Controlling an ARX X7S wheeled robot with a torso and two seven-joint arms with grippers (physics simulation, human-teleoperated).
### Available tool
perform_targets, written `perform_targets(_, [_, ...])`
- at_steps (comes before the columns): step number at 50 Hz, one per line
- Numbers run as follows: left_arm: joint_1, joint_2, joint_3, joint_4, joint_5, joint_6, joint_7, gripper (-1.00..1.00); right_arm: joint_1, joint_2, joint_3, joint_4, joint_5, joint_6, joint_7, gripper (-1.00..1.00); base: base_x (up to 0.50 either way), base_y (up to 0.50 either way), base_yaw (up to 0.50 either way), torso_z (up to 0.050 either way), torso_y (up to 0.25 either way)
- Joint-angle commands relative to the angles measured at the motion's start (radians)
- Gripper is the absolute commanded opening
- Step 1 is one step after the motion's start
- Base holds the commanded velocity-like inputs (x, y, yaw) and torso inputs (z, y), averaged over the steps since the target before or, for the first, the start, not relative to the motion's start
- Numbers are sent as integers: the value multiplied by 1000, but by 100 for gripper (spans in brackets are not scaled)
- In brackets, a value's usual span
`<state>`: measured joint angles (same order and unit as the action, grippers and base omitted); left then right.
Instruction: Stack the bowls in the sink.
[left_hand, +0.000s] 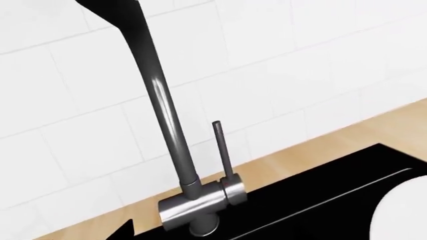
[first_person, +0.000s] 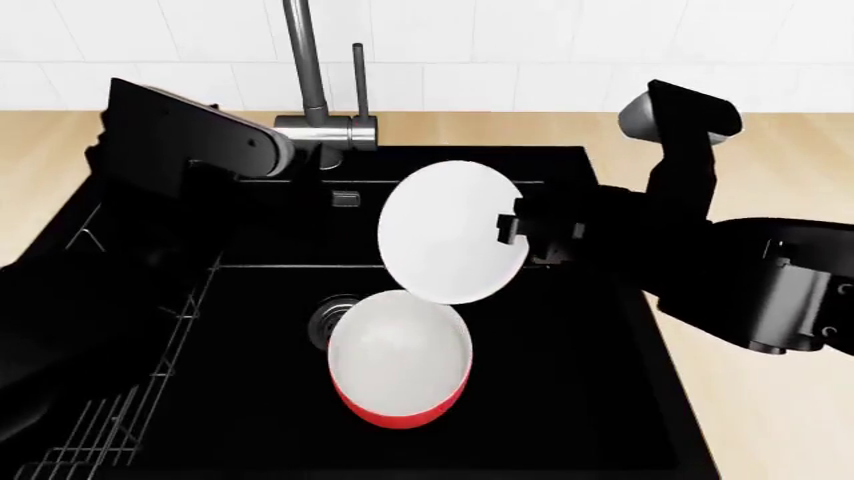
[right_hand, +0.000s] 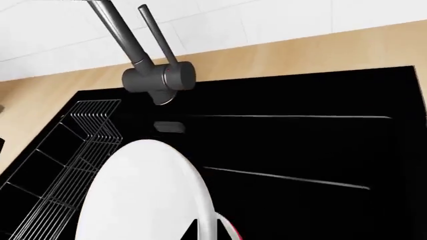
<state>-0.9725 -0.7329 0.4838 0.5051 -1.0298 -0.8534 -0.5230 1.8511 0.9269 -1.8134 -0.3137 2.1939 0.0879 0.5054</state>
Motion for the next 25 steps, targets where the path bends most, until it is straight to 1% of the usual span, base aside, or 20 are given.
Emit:
perform_targets(1, [4, -3, -15, -8, -5, 10, -11, 100, -17, -15, 14, -6, 6, 7, -28, -100, 0, 0, 0, 0, 0])
perform_targets(25, [10, -11, -22, -14, -3, 19, -18, 100, -66, -58, 18, 1, 17, 9, -71, -100, 0, 0, 0, 0, 0])
